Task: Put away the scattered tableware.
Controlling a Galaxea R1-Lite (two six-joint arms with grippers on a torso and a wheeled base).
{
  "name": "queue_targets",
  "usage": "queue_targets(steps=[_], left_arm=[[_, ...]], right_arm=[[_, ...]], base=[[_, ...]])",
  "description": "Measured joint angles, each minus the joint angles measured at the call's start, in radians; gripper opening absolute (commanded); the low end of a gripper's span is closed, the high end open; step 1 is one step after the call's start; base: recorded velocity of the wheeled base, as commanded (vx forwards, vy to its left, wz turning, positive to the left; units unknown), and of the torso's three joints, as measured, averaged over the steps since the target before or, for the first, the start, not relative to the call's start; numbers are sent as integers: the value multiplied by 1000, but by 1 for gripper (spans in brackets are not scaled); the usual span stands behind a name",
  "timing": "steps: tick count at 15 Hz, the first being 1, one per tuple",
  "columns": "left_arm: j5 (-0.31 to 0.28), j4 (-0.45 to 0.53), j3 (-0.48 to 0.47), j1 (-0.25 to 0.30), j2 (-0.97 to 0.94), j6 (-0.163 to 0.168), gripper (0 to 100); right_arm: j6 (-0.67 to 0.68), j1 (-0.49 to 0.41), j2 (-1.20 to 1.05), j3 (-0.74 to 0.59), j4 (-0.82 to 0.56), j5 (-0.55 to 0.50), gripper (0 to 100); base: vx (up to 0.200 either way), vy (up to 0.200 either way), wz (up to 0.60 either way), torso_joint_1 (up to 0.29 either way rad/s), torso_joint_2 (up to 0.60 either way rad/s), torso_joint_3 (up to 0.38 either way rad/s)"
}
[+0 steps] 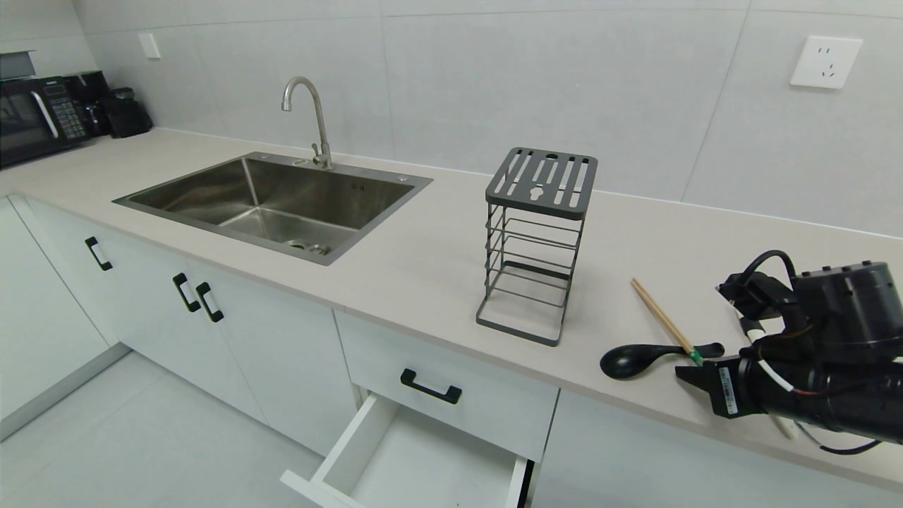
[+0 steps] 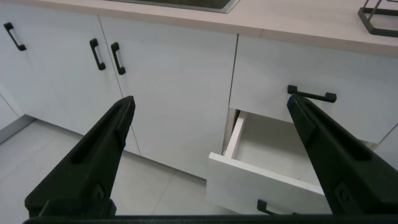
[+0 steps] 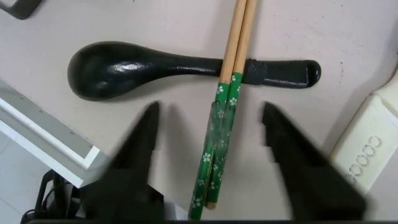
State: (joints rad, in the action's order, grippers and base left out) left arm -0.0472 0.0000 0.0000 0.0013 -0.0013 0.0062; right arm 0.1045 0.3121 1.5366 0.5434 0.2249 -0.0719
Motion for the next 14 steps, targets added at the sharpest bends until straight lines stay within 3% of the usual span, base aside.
queue_targets(steps=[6, 12, 14], left_arm=[[0, 0, 0, 0, 0, 0, 100], [0, 0, 0, 0, 0, 0, 100], [0, 0, 0, 0, 0, 0, 100]], right_arm=[[0, -38, -3, 9, 11, -33, 0], [-3, -41, -99, -7, 169, -24, 0], [-33, -28, -151, -33, 248, 30, 0]], base=[[0, 0, 0, 0, 0, 0], [0, 0, 0, 0, 0, 0], [0, 0, 0, 0, 0, 0]])
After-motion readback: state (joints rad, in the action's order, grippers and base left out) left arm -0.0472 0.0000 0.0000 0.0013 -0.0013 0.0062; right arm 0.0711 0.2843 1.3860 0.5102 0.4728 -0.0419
